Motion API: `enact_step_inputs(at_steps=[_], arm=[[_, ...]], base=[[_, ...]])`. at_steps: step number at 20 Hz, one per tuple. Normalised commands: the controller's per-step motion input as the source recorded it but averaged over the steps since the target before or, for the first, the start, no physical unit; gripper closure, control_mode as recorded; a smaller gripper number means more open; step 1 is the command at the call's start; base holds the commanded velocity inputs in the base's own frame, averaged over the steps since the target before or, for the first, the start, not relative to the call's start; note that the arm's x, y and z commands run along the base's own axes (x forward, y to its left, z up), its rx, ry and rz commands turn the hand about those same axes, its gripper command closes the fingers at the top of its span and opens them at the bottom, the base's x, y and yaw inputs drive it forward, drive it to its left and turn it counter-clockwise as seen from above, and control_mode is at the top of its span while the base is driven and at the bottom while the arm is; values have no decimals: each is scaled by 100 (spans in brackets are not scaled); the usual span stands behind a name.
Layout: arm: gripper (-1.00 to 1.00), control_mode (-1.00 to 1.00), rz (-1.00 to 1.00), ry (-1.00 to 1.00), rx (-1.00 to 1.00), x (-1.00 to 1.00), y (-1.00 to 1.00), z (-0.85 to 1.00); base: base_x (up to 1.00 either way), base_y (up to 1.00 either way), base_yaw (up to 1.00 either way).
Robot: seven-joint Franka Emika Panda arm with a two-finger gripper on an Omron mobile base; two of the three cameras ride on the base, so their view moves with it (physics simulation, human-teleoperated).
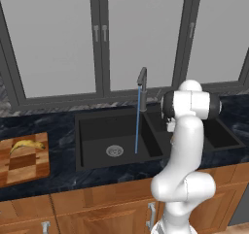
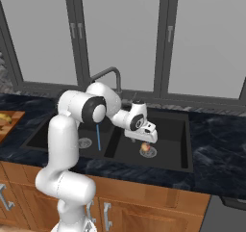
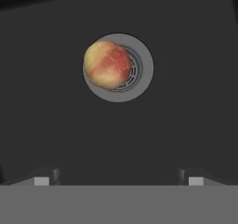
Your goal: Pick the banana, peach from the sink and place them on the cutting board to airdry. Then turn off the sink faucet.
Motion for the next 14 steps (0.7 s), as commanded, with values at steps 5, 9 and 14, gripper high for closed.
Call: enact_step_inputs(at_steps=[5, 9, 14], arm=[[-100, -100, 0, 0, 0, 17, -10, -16], [-100, -100, 0, 0, 0, 20, -11, -16], [-100, -100, 0, 0, 0, 20, -9, -13]], base=[[0, 0, 0], [0, 0, 0], [0, 0, 0]])
